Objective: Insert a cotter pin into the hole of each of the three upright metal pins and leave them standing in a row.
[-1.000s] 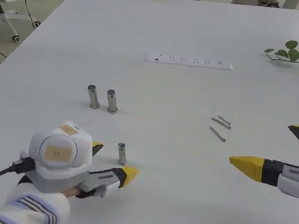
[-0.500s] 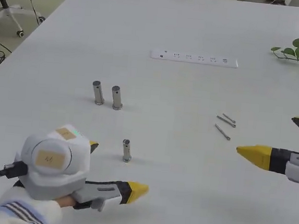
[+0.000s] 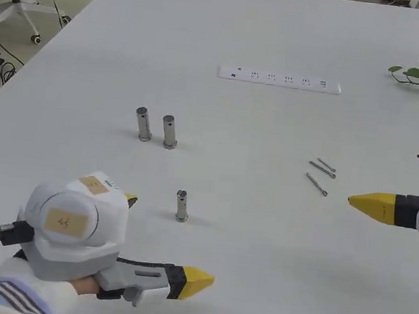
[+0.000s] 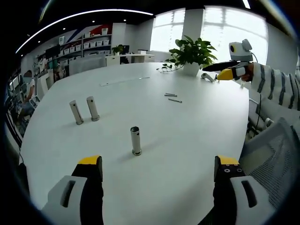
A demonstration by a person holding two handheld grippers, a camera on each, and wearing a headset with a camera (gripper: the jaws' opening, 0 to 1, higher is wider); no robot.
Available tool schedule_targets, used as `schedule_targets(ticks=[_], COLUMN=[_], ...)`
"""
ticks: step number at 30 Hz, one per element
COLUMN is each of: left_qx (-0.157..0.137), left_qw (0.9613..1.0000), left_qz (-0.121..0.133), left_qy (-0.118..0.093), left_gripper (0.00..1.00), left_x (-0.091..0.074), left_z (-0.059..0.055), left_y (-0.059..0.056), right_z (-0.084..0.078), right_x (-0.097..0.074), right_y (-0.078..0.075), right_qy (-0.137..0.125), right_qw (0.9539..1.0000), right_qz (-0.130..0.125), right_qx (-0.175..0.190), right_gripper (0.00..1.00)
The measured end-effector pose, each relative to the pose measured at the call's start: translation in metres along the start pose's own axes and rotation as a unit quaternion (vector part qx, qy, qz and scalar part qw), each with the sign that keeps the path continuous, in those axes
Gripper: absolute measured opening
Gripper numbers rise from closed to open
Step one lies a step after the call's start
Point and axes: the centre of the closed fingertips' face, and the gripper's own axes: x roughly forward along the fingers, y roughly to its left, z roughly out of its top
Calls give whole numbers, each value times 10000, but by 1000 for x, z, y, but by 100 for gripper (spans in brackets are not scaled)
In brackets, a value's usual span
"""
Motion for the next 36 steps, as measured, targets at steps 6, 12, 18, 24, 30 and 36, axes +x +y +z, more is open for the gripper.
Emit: schedule_targets(ticks=[6,12,18,24,30,36], left_qx=[-17,-62,-76,14,57,28], left_qw=[10000,10000,9999,10000,9999,9995], left_qz=[-42,-58,-52,-40,104,303], left_qy=[57,47,74,83,-10,-54], left_gripper=[99,99,99,99,97,95], left_x=[-4,-10,-17,-20,-28,-36], left_z=[-4,-4,-4,-3,5,8], left_y=[-1,-2,0,-3,2,11], right_z=[-2,3,-1,-6,-14,-17], right_x=[14,25,34,46,58,70], right_y=[-9,-19,-29,-41,-54,-60], right_qy=[166,175,499,639,905,1130], right_qw=[9998,9996,9983,9970,9948,9922], right_qz=[121,184,293,411,460,518], right_qx=[-24,92,-43,133,126,22], right_gripper=[88,81,79,76,72,70])
